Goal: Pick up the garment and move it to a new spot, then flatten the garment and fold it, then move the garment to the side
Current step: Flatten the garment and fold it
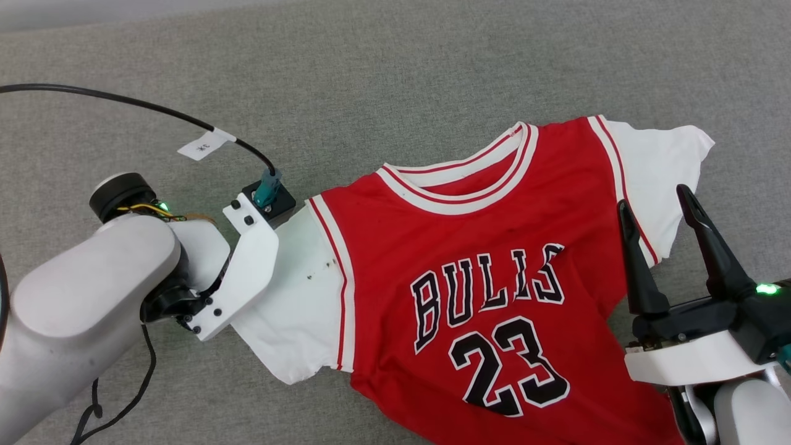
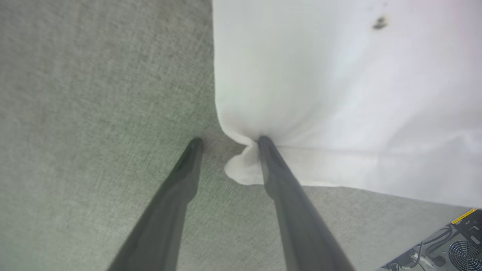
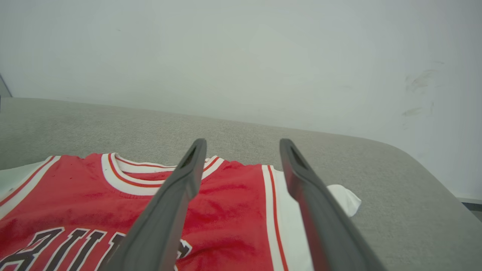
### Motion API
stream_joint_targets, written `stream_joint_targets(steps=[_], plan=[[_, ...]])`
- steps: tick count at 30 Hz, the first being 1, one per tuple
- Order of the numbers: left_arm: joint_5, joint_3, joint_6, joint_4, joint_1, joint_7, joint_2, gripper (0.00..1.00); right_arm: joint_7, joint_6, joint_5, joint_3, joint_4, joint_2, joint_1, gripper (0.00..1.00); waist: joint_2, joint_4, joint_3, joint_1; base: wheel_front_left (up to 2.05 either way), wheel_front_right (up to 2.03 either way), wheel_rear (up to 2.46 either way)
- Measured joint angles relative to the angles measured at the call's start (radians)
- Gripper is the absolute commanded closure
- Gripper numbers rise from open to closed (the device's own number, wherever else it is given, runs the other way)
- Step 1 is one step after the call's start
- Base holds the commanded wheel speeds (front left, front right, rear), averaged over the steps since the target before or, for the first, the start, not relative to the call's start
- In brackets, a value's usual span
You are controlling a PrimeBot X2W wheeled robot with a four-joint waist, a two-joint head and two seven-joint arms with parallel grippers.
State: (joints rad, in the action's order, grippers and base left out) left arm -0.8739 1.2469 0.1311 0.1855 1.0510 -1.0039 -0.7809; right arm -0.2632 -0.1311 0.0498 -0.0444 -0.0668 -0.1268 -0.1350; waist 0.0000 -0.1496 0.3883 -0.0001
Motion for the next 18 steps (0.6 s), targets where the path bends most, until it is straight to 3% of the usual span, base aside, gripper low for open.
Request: stream_joint_targets(steps=[4,10,13,14,18], plan=[[-0.02,0.016,-0.001,-0.002,-0.001,0.041,-0.002,1.0,0.0,0.0,-0.007,0.034,0.006,-0.012,-0.01,0.0,0.0,0.01,-0.019,0.0001,0.0,0.0,0.0],[-0.053,0.032,0.0,-0.016,-0.012,0.115,-0.049,1.0,0.002,0.0,0.0,0.121,0.005,-0.102,-0.071,0.0,0.0,0.031,-0.081,0.0001,0.0,0.0,0.0],[-0.074,0.03,-0.001,-0.032,-0.012,0.154,-0.081,1.0,0.078,0.0,0.012,0.141,0.004,-0.191,-0.121,0.0,0.0,0.045,-0.111,0.0001,0.0,0.0,0.0],[-0.074,0.03,0.0,-0.048,-0.012,0.176,-0.101,1.0,0.164,0.0,0.033,0.137,0.003,-0.264,-0.158,0.0,0.0,0.059,-0.124,0.0001,0.0,0.0,0.0],[-0.082,0.029,-0.001,-0.08,-0.013,0.201,-0.131,1.0,0.389,0.0,0.133,0.076,0.012,-0.422,-0.231,0.0,0.0,0.085,-0.131,0.0001,0.0,0.0,0.0]])
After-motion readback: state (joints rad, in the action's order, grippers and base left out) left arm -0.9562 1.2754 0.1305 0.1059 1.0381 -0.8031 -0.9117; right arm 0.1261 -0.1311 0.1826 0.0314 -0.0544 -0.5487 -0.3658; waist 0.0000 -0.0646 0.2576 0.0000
